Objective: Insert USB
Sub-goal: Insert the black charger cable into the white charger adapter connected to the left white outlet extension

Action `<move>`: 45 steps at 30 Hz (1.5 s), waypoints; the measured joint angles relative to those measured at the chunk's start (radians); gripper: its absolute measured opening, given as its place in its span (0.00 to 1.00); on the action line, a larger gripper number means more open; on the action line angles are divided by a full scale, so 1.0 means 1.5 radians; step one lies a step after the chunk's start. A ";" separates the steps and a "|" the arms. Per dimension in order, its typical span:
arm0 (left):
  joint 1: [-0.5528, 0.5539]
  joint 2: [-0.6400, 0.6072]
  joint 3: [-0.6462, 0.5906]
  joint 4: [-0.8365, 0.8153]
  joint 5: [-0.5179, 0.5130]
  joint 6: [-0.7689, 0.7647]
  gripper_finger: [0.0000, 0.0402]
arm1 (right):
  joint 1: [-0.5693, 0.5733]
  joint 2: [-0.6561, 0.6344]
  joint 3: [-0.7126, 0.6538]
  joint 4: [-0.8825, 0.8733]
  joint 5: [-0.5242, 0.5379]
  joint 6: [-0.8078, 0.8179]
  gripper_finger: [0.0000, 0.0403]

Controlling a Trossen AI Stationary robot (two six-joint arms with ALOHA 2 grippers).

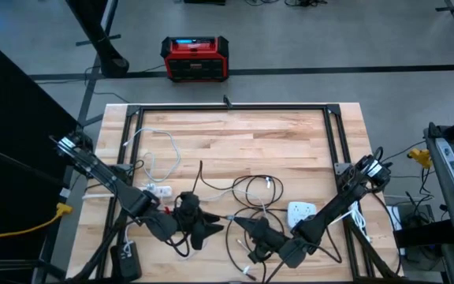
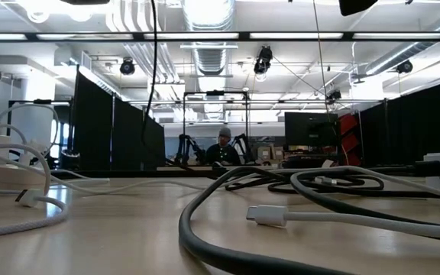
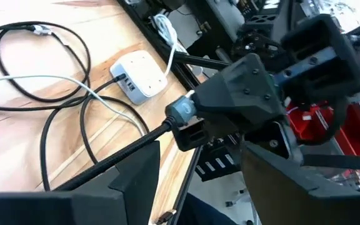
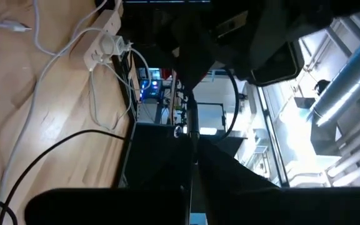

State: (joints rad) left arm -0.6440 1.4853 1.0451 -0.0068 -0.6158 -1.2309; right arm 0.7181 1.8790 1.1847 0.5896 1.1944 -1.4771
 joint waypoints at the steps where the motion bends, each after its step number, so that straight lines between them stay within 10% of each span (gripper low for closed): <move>1: 0.001 0.000 0.000 -0.012 0.000 -0.011 0.53 | 0.001 0.000 0.000 0.000 -0.001 -0.001 0.00; 45: 0.072 0.000 0.000 0.064 0.131 0.103 0.51 | 0.032 0.000 0.000 0.027 -0.017 -0.028 0.00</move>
State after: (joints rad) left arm -0.5354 1.4853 1.0447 0.0886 -0.4195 -1.0765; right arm 0.7662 1.8786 1.1851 0.6303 1.1687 -1.5188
